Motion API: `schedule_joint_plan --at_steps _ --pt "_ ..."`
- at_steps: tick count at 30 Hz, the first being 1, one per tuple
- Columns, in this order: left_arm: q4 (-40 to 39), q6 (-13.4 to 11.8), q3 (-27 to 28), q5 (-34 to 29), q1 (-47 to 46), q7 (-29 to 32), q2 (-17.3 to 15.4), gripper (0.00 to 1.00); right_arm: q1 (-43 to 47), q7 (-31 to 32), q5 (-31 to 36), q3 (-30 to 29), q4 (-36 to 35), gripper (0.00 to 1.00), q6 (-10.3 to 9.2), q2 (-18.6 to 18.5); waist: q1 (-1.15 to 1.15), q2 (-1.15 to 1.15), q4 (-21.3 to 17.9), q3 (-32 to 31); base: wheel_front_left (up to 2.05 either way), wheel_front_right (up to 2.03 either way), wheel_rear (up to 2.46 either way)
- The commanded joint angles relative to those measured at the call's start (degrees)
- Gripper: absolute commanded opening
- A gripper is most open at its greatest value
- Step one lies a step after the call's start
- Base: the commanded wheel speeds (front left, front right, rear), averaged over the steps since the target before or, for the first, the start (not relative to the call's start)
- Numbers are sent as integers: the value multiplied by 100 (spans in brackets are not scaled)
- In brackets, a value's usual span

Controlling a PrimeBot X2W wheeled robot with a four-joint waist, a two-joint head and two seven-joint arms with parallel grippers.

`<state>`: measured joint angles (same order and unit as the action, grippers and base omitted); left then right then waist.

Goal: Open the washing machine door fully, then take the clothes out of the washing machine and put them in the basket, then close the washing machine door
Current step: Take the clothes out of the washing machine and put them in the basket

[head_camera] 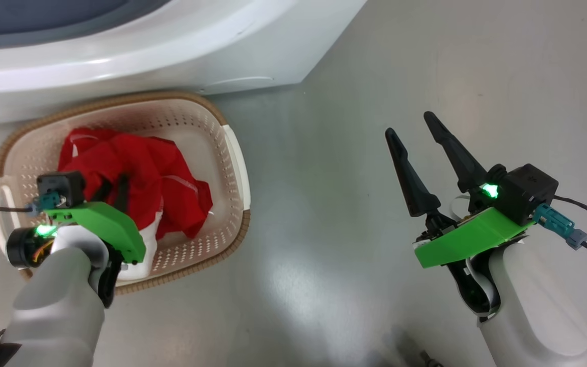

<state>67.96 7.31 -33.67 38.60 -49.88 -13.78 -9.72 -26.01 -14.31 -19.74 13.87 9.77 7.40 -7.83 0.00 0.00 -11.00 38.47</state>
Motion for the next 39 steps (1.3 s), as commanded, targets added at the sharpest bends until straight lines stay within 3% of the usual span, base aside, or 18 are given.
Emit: schedule_joint_plan --at_steps 1,11,19,31,39 --pt "-115 17 19 122 129 -94 -208 100 126 -69 66 72 -92 100 9 -40 0 0 103 -177 0 0 0" --pt "-784 17 165 261 348 -120 -372 100 305 -69 5 13 -6 100 9 -196 0 0 348 -735 0 0 0" --pt "-1537 17 1029 -344 830 -121 -402 100 557 -69 -69 -35 68 100 9 -342 0 0 558 -1272 0 0 0" --pt "-2877 17 2412 -1384 1763 -121 -170 100 863 -69 -182 -87 125 100 9 -529 0 0 727 -2025 0 0 0" --pt "-3860 17 2916 -1908 2588 -121 -12 100 1171 -69 -261 -133 144 100 9 -640 0 0 778 -2529 0 0 0"
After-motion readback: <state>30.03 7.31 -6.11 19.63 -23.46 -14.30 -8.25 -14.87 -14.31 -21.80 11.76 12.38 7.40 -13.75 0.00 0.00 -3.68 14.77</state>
